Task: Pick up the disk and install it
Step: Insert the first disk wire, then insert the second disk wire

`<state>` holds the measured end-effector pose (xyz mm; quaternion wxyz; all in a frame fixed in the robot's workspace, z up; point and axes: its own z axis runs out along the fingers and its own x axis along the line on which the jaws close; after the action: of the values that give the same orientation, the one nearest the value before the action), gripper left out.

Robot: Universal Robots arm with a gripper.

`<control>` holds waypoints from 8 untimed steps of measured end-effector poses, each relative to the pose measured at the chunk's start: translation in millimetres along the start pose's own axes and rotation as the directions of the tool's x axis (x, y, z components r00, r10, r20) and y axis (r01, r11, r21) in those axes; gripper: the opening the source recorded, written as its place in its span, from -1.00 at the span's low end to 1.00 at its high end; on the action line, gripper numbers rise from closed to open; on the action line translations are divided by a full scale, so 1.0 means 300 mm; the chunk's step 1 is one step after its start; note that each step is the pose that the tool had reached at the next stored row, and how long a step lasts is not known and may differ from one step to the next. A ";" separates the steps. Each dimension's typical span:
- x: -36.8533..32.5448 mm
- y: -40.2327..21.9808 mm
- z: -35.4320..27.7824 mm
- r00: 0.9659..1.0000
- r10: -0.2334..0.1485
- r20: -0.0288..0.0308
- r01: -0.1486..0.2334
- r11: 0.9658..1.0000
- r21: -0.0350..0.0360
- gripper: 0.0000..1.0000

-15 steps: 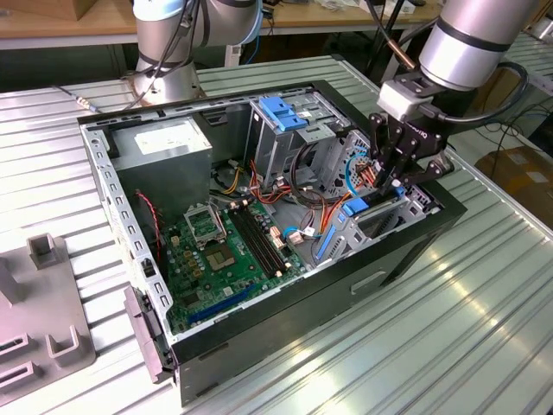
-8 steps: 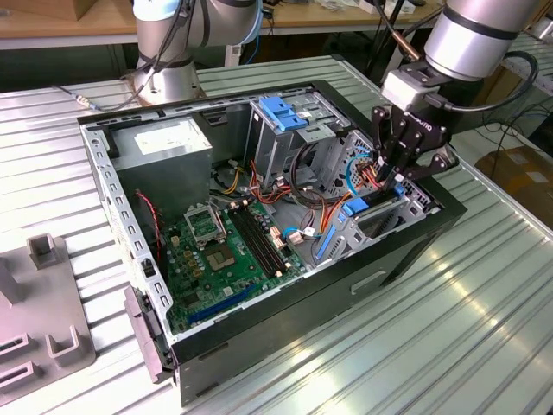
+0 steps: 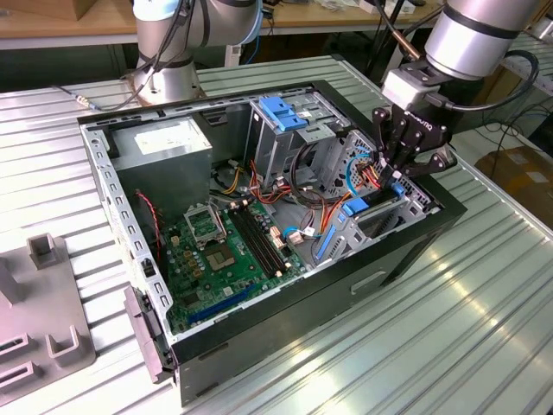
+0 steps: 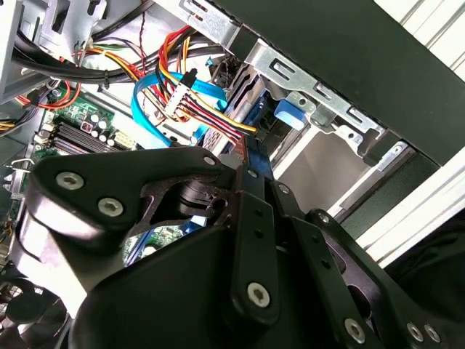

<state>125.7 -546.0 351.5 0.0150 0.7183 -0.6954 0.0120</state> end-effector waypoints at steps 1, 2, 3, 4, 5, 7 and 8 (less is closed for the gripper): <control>0.000 0.000 0.000 1.000 0.000 0.000 0.000 1.000 0.000 -0.80; 0.000 0.000 -0.001 1.000 0.000 0.000 0.000 1.000 0.000 -0.80; 0.000 0.000 -0.002 1.000 0.000 0.000 0.000 1.000 0.000 -0.80; 0.000 0.000 -0.002 1.000 0.000 0.000 0.000 1.000 0.000 -0.80; 0.000 0.000 -0.002 1.000 0.000 0.000 0.000 1.000 0.000 -0.80; 0.000 0.000 -0.002 1.000 0.000 0.000 0.000 1.000 0.000 -0.80; 0.000 0.000 -0.002 1.000 0.000 0.000 0.000 1.000 0.000 -0.80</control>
<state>125.7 -545.9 352.1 0.0149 0.7183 -0.6954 0.0120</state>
